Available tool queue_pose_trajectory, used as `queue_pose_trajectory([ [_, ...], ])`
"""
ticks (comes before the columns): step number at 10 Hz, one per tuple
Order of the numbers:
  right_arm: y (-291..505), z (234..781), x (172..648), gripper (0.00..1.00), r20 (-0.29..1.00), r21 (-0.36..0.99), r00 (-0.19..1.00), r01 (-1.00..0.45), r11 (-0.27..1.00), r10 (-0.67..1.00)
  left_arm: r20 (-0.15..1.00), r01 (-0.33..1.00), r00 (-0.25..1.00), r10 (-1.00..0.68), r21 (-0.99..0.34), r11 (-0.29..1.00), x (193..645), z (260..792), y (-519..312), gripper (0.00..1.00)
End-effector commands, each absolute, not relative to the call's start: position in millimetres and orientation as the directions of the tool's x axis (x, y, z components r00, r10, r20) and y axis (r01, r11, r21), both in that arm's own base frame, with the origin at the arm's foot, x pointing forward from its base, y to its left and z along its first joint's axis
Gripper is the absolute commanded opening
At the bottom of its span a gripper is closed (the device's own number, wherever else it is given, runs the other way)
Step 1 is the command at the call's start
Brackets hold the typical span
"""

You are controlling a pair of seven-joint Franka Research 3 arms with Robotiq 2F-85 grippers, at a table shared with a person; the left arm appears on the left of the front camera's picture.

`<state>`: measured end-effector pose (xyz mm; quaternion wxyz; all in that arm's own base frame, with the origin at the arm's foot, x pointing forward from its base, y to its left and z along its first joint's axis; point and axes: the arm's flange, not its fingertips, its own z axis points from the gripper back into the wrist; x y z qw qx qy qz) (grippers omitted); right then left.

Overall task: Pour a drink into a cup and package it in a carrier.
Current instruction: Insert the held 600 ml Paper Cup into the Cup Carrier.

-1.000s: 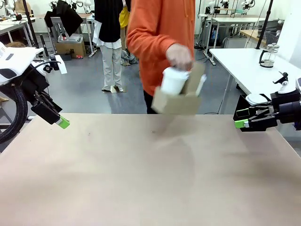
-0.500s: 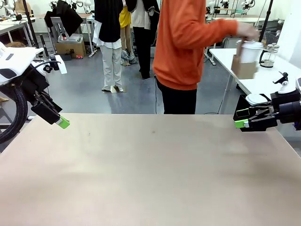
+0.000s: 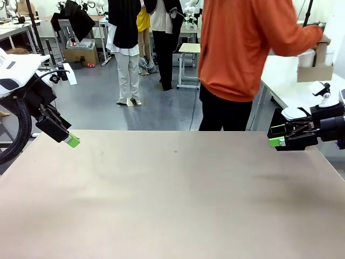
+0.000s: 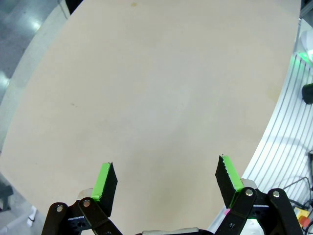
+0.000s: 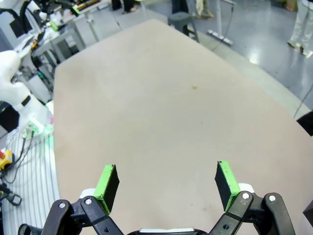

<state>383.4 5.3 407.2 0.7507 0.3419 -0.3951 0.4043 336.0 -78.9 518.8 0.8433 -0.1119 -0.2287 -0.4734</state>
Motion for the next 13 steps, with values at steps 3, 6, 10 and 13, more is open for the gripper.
queue_pose_trajectory([
  [3, 4.6, 409.4, 384.0, 1.00, 0.873, 0.183, 0.351, -0.880, 0.438, 0.340, 0.498, 0.850, 0.444, -0.745, 0.031, 0.527, 336.4, 518.2, -77.6, 1.00],
  [6, 4.6, 409.4, 384.0, 1.00, 0.873, 0.183, 0.351, -0.880, 0.438, 0.340, 0.498, 0.850, 0.444, -0.745, 0.031, 0.527, 336.4, 518.2, -77.6, 1.00],
  [10, 4.6, 409.4, 384.0, 1.00, 0.873, 0.183, 0.351, -0.880, 0.438, 0.340, 0.498, 0.850, 0.444, -0.745, 0.031, 0.527, 336.4, 518.2, -77.6, 1.00],
  [13, 4.6, 409.4, 384.0, 1.00, 0.873, 0.183, 0.351, -0.880, 0.438, 0.340, 0.498, 0.850, 0.444, -0.745, 0.031, 0.527, 336.4, 518.2, -77.6, 1.00],
])
